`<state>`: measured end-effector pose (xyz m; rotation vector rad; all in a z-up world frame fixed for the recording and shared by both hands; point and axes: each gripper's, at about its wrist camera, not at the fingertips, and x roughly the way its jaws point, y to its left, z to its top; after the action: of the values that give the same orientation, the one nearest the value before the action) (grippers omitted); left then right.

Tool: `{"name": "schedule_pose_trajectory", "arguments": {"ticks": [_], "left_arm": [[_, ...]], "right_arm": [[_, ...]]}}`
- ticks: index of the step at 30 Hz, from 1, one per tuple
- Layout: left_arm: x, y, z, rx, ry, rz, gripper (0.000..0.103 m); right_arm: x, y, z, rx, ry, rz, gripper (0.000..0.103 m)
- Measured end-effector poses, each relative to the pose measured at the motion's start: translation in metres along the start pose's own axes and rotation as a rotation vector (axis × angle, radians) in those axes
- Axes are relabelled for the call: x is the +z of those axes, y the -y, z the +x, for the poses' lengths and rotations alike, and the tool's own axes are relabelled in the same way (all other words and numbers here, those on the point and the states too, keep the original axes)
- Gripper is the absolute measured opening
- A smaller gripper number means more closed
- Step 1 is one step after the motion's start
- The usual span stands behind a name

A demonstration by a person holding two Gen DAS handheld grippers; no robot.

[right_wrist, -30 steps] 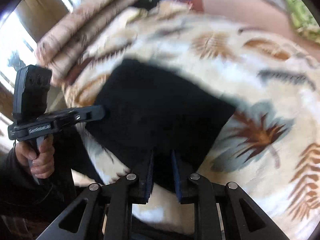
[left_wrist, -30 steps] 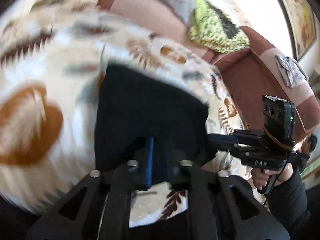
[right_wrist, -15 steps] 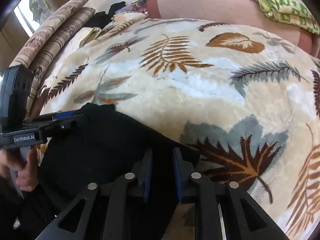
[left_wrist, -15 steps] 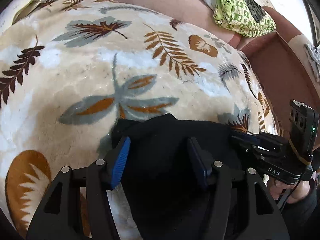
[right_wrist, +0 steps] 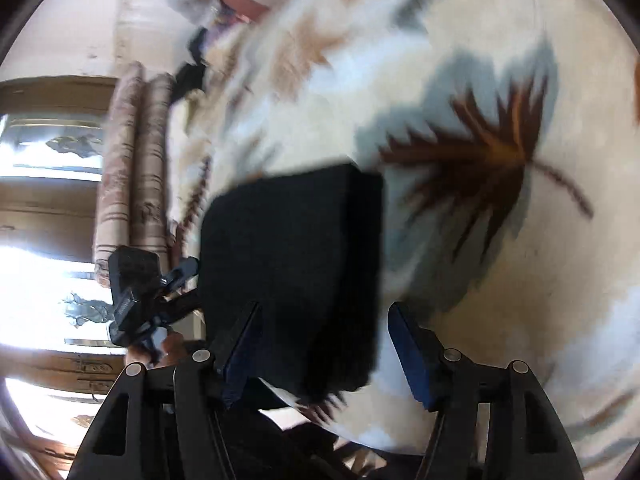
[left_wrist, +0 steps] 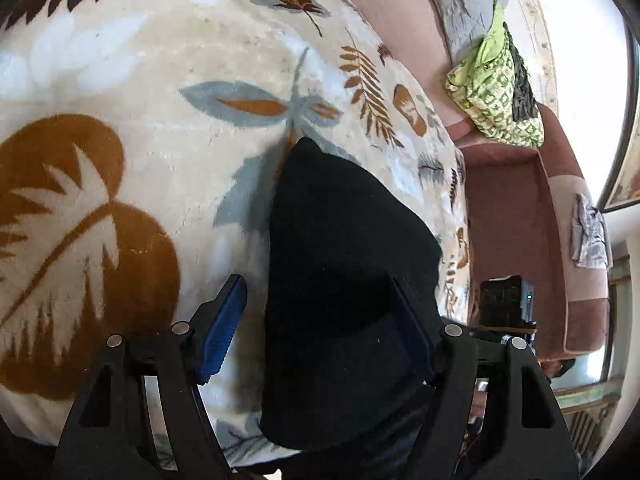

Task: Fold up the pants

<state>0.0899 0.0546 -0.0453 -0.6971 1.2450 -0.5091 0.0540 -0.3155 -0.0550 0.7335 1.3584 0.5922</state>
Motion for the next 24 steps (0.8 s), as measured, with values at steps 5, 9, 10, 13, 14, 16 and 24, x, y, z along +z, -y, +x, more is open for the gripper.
{"name": "schedule_pose_trajectory", "arguments": {"ticks": [5, 9, 10, 13, 14, 16, 24], "left_arm": [[-0.003, 0.021, 0.007, 0.034, -0.008, 0.028, 0.072], [-0.008, 0.034, 0.007, 0.138, 0.046, 0.068, 0.042], [-0.009, 0.037, 0.007, 0.165, 0.06, 0.069, 0.035], [-0.013, 0.058, 0.005, 0.234, 0.091, 0.149, 0.029], [-0.013, 0.072, 0.006, 0.255, 0.1, 0.197, 0.029], [-0.007, 0.092, 0.01, 0.263, 0.106, 0.233, 0.029], [0.055, 0.133, 0.08, 0.172, 0.087, 0.283, 0.029]], "right_arm": [[0.006, -0.006, 0.011, 0.105, -0.002, -0.091, 0.062], [0.005, -0.006, 0.017, 0.097, -0.014, -0.121, 0.045], [0.006, -0.008, 0.017, 0.098, -0.005, -0.133, 0.039], [0.002, -0.021, 0.004, 0.093, 0.042, -0.189, 0.03], [0.004, -0.024, 0.001, 0.086, 0.058, -0.198, 0.03], [0.009, -0.027, -0.017, 0.073, 0.106, -0.202, 0.03], [0.064, 0.0, -0.075, 0.047, 0.242, -0.157, 0.03]]}}
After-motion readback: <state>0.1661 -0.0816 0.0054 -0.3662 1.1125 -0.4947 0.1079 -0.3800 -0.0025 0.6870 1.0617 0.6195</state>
